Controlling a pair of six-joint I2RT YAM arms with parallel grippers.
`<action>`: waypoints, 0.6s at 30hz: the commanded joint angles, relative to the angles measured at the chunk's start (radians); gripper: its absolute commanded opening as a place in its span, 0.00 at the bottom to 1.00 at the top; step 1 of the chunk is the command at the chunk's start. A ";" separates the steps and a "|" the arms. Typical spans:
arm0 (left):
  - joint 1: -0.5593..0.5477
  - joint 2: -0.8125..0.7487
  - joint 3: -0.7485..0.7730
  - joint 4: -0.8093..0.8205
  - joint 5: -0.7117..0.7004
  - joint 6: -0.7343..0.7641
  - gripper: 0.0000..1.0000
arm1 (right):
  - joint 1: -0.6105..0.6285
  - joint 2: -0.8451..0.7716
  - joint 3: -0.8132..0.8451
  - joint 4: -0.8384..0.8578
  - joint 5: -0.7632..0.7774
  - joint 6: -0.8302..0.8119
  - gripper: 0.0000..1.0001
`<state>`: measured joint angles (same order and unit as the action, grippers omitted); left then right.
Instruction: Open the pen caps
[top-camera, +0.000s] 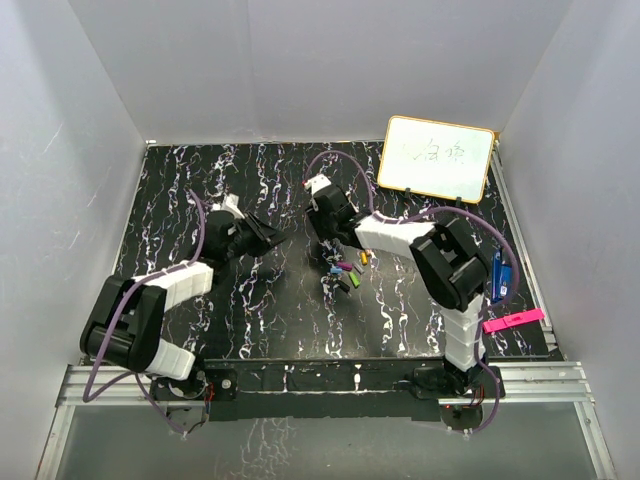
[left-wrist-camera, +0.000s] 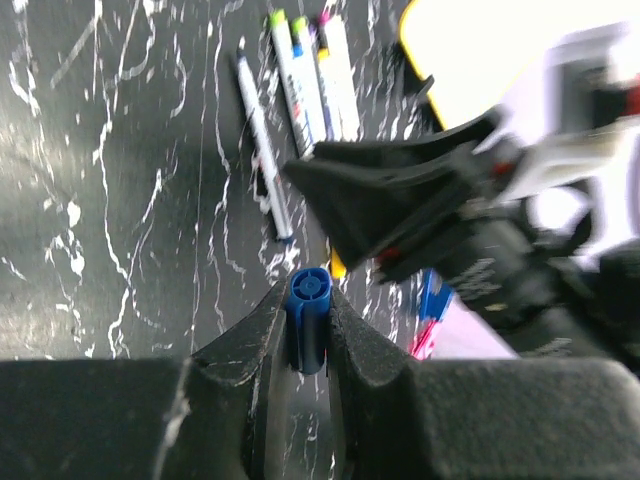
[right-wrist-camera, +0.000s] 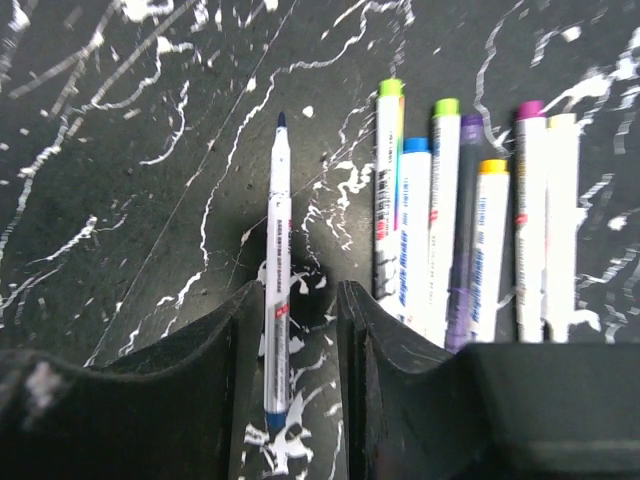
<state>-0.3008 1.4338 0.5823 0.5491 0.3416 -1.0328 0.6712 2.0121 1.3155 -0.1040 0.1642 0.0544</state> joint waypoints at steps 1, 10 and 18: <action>-0.058 0.030 -0.024 0.037 0.010 -0.005 0.00 | -0.007 -0.168 -0.028 0.089 0.058 0.011 0.34; -0.148 0.138 -0.018 0.087 0.014 -0.025 0.00 | -0.016 -0.399 -0.136 0.112 0.171 0.041 0.41; -0.228 0.274 0.029 0.120 0.021 -0.034 0.00 | -0.019 -0.493 -0.182 0.082 0.197 0.054 0.44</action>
<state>-0.4957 1.6737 0.5678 0.6239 0.3447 -1.0580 0.6579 1.5772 1.1637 -0.0479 0.3237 0.0891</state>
